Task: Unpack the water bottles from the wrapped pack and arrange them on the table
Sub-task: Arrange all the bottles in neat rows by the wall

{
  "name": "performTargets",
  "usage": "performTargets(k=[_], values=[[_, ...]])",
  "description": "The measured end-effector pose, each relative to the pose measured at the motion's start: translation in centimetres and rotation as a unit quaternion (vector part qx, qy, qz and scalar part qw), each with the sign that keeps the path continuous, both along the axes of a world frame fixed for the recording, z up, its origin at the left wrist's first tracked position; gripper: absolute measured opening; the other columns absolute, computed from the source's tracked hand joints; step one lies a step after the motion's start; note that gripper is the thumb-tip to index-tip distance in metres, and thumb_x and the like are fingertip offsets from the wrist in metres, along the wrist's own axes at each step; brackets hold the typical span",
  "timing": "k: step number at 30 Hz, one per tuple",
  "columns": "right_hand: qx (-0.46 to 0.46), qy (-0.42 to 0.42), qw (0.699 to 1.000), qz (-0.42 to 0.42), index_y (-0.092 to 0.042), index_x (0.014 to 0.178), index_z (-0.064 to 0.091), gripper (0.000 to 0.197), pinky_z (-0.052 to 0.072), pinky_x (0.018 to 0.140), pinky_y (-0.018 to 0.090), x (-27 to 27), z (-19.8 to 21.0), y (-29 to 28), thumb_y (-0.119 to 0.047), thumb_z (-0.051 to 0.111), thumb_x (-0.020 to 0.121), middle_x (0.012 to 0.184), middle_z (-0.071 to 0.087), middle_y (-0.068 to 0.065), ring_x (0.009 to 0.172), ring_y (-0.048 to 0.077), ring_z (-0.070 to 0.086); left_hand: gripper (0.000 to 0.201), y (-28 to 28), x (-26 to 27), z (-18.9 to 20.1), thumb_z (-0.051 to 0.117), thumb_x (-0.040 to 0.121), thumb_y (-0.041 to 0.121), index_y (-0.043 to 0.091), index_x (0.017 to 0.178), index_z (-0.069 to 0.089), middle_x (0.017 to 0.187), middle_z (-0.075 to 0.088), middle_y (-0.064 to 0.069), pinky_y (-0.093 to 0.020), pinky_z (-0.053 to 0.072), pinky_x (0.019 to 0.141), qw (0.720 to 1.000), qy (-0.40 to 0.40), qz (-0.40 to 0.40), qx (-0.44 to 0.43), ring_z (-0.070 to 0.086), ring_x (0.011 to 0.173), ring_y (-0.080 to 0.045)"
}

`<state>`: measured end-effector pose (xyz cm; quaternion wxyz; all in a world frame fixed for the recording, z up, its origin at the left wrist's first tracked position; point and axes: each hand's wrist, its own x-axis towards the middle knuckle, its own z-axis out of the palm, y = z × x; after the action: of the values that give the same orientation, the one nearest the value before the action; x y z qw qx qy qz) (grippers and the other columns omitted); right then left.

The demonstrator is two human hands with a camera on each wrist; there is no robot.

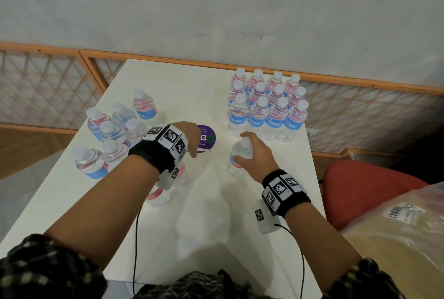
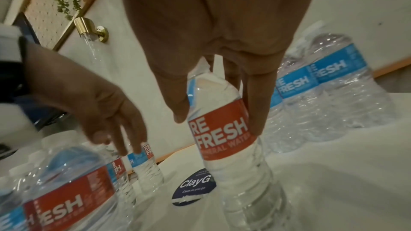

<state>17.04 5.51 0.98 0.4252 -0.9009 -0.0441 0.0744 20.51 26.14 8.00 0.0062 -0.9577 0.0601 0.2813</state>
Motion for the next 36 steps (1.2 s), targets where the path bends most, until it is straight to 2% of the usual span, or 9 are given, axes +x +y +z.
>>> performTargets(k=[4,8,12,14,18,22,26,31,36], values=[[-0.012,0.001,1.0,-0.007,-0.02,0.127,0.043,0.057,0.039,0.088,0.028,-0.5,-0.1,-0.5,-0.019,0.072,0.078,0.118,0.051,0.007,0.105,0.022,0.049,0.041,2.6,-1.4,-0.9,0.077,0.071,0.008,0.011,0.11,0.066,0.102,0.062,0.002,-0.012,0.047,0.064,0.999,0.018,0.042,0.003,0.06,0.093,-0.02],[-0.024,0.017,1.0,-0.007,-0.017,0.122,0.044,0.051,0.037,0.082,0.027,-0.4,0.2,-1.0,-0.016,0.069,0.078,0.115,0.052,0.009,0.101,0.023,0.049,0.046,1.5,-2.0,-0.8,0.079,0.073,0.017,0.011,0.116,0.063,0.12,0.062,-0.005,-0.031,0.05,0.088,0.999,-0.015,0.043,-0.003,0.062,0.107,-0.024],[-0.038,0.03,0.999,-0.01,-0.018,0.11,0.045,0.04,0.038,0.077,0.027,-0.4,0.5,-1.9,-0.016,0.068,0.079,0.106,0.054,0.008,0.095,0.024,0.053,0.046,-1.0,-1.7,-0.4,0.08,0.073,0.021,0.008,0.114,0.065,0.114,0.067,-0.007,-0.032,0.052,0.084,0.997,-0.045,0.032,-0.049,0.064,0.103,-0.025],[-0.049,0.038,0.998,-0.013,-0.015,0.117,0.045,0.046,0.038,0.078,0.027,-0.3,0.7,-2.5,-0.017,0.069,0.078,0.11,0.054,0.009,0.098,0.025,0.053,0.039,-2.7,-1.4,0.0,0.079,0.073,0.018,0.006,0.108,0.068,0.112,0.068,-0.009,-0.029,0.049,0.079,0.994,-0.047,0.021,-0.1,0.064,0.103,-0.025],[-0.087,0.042,0.995,-0.038,-0.016,0.126,0.043,0.058,0.039,0.08,0.028,-0.5,1.4,-4.3,-0.018,0.072,0.077,0.117,0.053,0.011,0.104,0.026,0.053,0.044,-6.2,-1.3,0.0,0.072,0.081,0.019,0.013,0.123,0.061,0.126,0.06,-0.005,-0.029,0.044,0.092,0.982,-0.073,-0.023,-0.172,0.056,0.116,-0.022],[-0.126,0.061,0.99,-0.023,-0.017,0.128,0.041,0.061,0.037,0.079,0.025,-0.9,2.7,-6.5,0.0,0.065,0.075,0.128,0.042,0.012,0.099,0.022,0.046,0.048,-7.1,-1.2,-0.8,0.063,0.086,0.04,0.018,0.128,0.054,0.13,0.056,-0.006,-0.035,0.044,0.095,0.98,-0.104,-0.036,-0.164,0.053,0.118,-0.026],[-0.155,0.058,0.986,-0.022,-0.019,0.124,0.046,0.054,0.036,0.079,0.024,-1.0,3.4,-7.9,-0.004,0.066,0.076,0.125,0.042,0.011,0.1,0.023,0.049,0.055,-7.8,-1.0,-0.8,0.057,0.085,0.055,0.017,0.124,0.056,0.125,0.059,-0.005,-0.035,0.045,0.092,0.984,-0.106,-0.036,-0.135,0.054,0.115,-0.026],[-0.183,0.056,0.982,-0.003,-0.018,0.116,0.052,0.043,0.036,0.075,0.024,-0.6,3.9,-8.0,-0.008,0.068,0.077,0.116,0.057,0.01,0.093,0.02,0.049,0.045,-8.7,-0.8,-0.4,0.061,0.089,0.031,0.019,0.132,0.052,0.136,0.051,-0.006,-0.035,0.04,0.101,0.977,-0.079,-0.071,-0.187,0.047,0.125,-0.026],[-0.224,0.063,0.972,0.023,-0.018,0.114,0.053,0.041,0.037,0.072,0.026,0.0,4.5,-7.7,0.002,0.058,0.078,0.115,0.056,0.01,0.091,0.021,0.049,0.038,-9.5,-0.5,-0.9,0.051,0.087,0.01,0.021,0.122,0.059,0.128,0.057,-0.004,-0.031,0.043,0.094,0.964,-0.036,-0.077,-0.253,0.054,0.116,-0.026]])
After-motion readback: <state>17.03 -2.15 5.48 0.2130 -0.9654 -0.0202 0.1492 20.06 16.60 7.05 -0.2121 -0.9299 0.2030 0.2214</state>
